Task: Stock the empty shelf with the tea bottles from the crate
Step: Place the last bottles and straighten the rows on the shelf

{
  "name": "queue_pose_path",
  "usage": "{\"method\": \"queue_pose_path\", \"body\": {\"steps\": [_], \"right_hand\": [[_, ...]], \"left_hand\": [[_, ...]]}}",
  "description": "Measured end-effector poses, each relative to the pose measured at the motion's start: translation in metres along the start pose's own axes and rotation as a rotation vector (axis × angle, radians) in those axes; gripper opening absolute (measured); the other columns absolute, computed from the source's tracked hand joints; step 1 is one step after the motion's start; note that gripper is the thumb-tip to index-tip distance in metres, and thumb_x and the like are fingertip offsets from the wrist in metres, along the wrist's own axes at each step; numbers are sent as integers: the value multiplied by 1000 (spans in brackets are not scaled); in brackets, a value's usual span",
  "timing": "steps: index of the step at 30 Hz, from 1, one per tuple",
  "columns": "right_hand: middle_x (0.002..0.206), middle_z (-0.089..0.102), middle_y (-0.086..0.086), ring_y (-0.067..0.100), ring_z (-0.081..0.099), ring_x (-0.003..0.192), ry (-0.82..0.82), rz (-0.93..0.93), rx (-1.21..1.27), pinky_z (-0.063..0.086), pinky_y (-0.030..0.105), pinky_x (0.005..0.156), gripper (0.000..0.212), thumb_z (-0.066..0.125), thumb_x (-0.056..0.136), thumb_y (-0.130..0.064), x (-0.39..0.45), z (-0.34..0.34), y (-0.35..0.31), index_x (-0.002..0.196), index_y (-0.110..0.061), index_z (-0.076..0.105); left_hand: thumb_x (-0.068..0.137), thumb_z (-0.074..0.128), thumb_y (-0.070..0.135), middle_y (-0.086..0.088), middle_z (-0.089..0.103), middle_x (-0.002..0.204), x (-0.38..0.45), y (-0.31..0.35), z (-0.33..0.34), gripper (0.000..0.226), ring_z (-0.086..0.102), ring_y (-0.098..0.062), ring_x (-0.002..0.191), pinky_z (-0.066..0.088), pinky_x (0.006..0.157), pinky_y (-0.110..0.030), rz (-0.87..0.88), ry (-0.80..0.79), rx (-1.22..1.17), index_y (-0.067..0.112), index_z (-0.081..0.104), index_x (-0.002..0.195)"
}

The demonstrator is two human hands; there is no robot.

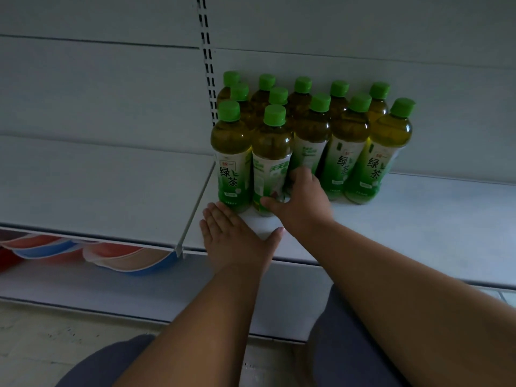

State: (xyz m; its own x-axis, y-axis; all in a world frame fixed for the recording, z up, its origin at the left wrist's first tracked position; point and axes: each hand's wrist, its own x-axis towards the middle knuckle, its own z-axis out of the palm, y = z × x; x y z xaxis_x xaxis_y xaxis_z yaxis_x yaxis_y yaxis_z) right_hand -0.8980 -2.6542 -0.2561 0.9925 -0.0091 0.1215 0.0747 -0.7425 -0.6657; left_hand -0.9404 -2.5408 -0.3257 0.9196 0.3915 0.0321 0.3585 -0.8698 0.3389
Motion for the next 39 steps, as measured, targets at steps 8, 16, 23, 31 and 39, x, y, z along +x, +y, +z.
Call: {"method": "queue_pose_path", "body": {"steps": [8,16,23,31,39], "right_hand": [[109,51,-8,15,56,99,11,-209,-123,45,28,75,51,75,83,-45,-40,-25,-15,121,-23,50],[87,48,-14,5,45,77,-43,-677,-172,35,18,60,20,69,90,-35,-21,-45,-117,96,-23,55],[91,61,-8,6,57,81,37,-717,-184,40,12,64,9,69,91,-31,47,-58,-159,94,-25,63],[107,51,-2,14,46,95,-43,-561,-595,32,29,77,24,64,94,-37,125,-59,-156,114,-23,62],[108,60,2,17,49,94,-261,-547,-756,32,29,75,39,65,91,-50,146,-60,-157,115,-19,64]], "left_hand": [[76,58,80,-14,5,167,2,-31,-33,128,7,-29,153,8,122,-42,174,-57,-241,4,-5,157],[63,69,82,2,0,168,52,-89,-83,137,13,-19,151,18,121,-35,393,-201,-143,24,-11,159],[57,64,89,5,-6,168,100,-95,-64,142,6,-18,152,12,120,-34,512,-255,-27,27,-15,158],[46,57,96,8,-20,164,150,-90,-36,151,-24,-4,137,-18,108,-31,566,-356,2,26,-22,154],[56,24,105,0,-28,160,151,-84,-31,141,-28,-11,145,-14,118,-31,651,-304,164,16,-22,154]]}}
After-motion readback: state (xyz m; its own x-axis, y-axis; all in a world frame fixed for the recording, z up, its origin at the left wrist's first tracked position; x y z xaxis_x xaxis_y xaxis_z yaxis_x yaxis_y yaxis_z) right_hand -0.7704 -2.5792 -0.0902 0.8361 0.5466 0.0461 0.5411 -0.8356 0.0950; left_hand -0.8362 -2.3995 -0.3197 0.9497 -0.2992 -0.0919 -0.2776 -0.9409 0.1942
